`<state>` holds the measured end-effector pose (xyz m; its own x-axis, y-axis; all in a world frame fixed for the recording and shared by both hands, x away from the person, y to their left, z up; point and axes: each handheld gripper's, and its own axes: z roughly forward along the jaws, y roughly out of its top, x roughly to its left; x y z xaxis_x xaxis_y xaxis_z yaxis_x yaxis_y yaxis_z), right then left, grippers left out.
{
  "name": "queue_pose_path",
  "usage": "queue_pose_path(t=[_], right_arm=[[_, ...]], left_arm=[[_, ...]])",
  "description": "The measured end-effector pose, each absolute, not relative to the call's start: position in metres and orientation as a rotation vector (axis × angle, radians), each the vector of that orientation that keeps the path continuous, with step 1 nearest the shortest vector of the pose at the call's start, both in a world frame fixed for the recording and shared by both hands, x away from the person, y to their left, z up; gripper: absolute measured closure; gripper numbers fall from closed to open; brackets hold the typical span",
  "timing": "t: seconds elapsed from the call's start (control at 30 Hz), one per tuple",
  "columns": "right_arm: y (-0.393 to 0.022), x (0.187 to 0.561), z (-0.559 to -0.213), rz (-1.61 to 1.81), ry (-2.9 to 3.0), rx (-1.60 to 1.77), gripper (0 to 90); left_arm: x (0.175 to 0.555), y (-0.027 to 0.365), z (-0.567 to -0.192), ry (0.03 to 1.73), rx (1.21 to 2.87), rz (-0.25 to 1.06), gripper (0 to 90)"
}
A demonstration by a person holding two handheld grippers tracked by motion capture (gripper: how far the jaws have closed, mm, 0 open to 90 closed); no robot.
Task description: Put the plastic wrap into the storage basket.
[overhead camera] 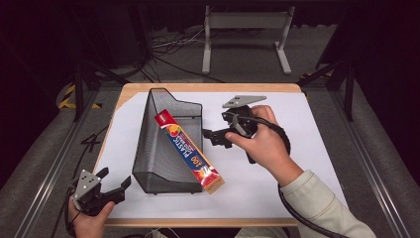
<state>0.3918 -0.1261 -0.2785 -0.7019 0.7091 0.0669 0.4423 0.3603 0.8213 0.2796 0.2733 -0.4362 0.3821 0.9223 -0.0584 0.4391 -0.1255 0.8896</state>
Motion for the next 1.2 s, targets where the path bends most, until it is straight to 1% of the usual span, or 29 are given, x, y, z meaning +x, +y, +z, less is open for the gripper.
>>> queue_pose_path(t=[0.13,0.4,0.6,0.83,0.97,1.2], right_arm=[[-0.14,0.39,-0.277,1.26,2.316,1.03,14.4],[-0.188,0.388,-0.27,1.247,2.279,1.034,14.4],[-0.22,0.388,-0.27,1.265,2.247,1.045,14.4],[-0.246,0.391,-0.27,1.249,2.221,1.04,14.4],[-0.26,0.391,-0.276,1.259,2.198,1.071,14.5],[-0.281,0.389,-0.296,1.255,2.15,1.096,14.5]], left_arm=[[0.279,0.273,-0.436,1.203,1.732,0.668,16.9],[0.279,0.273,-0.436,1.205,1.733,0.669,16.9],[0.28,0.272,-0.436,1.202,1.736,0.671,16.9],[0.28,0.272,-0.436,1.208,1.734,0.671,16.8],[0.28,0.272,-0.437,1.207,1.732,0.671,16.9],[0.28,0.272,-0.436,1.205,1.737,0.674,16.8]])
